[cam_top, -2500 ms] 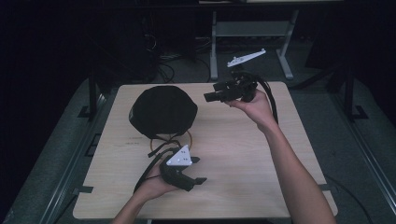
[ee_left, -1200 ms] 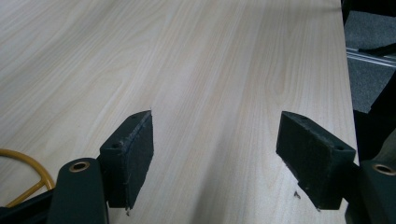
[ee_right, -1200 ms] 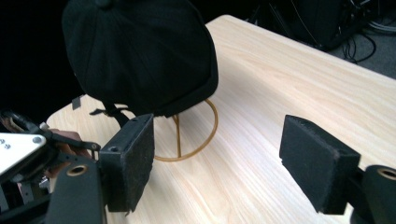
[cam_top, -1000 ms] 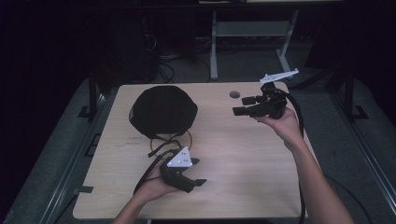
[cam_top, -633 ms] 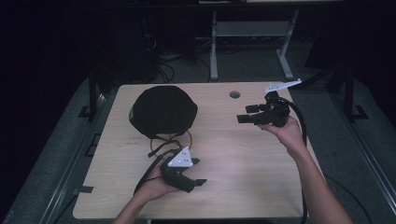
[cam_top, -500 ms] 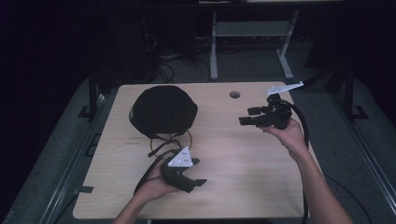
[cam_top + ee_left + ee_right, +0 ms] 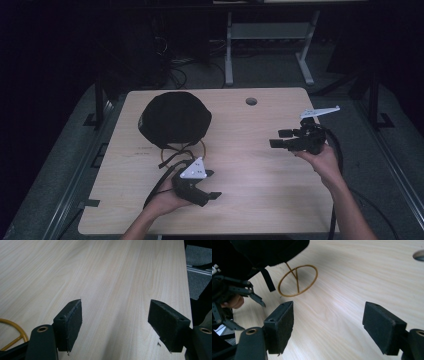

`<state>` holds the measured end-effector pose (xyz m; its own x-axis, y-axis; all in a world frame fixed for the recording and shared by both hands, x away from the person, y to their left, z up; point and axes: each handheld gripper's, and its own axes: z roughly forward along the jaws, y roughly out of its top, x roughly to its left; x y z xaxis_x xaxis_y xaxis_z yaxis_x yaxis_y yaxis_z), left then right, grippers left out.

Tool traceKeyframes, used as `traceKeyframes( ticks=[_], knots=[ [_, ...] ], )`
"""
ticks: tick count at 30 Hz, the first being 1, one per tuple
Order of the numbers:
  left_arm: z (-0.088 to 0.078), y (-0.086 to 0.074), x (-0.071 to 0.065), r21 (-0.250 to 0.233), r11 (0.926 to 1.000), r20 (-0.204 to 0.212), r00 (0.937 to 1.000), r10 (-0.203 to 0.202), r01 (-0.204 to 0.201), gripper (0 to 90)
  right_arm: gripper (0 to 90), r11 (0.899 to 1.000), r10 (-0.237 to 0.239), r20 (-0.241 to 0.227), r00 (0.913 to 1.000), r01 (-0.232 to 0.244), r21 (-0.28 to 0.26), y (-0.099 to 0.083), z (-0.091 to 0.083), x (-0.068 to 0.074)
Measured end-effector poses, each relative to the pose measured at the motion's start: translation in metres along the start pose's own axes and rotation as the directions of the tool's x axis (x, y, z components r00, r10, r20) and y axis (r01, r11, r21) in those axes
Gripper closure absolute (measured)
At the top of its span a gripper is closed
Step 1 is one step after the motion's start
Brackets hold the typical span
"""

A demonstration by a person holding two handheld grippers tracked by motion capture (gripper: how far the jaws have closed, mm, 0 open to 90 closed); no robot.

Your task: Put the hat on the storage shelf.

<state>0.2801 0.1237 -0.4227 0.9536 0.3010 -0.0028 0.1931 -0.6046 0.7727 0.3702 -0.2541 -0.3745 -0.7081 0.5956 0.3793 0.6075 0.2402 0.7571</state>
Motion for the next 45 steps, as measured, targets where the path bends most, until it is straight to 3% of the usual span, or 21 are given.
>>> traceKeyframes(
  ticks=[4, 11, 17, 26, 45],
  knots=[
    [0.001, 0.000, 0.000, 0.003, 1.0000, 0.004, 1.0000, -0.005, 0.005, 27.2, 24.8, 1.000, 0.024, 0.009, 0.9997, -0.024, 0.012, -0.015, -0.004, -0.005],
    [0.002, 0.000, -0.001, 0.004, 1.0000, 0.003, 1.0000, -0.003, 0.003, 27.2, 24.9, 0.999, 0.019, 0.030, 0.9994, -0.020, 0.025, -0.035, -0.009, -0.007],
    [0.003, 0.000, -0.002, 0.011, 0.9999, 0.004, 1.0000, -0.002, 0.002, 26.6, 24.9, 0.999, 0.032, 0.015, 0.9994, -0.032, 0.017, -0.049, -0.013, -0.008],
    [0.004, -0.002, -0.002, 0.015, 0.9999, 0.000, 1.0000, -0.003, 0.003, 26.6, 24.9, 0.999, 0.048, 0.014, 0.9987, -0.048, 0.023, -0.072, -0.019, -0.005],
    [0.003, -0.003, 0.001, 0.002, 0.9996, -0.002, 0.9996, -0.027, 0.027, 25.8, 23.1, 0.999, 0.050, 0.027, 0.9984, -0.050, -0.016, -0.118, -0.033, 0.005]
  ],
)
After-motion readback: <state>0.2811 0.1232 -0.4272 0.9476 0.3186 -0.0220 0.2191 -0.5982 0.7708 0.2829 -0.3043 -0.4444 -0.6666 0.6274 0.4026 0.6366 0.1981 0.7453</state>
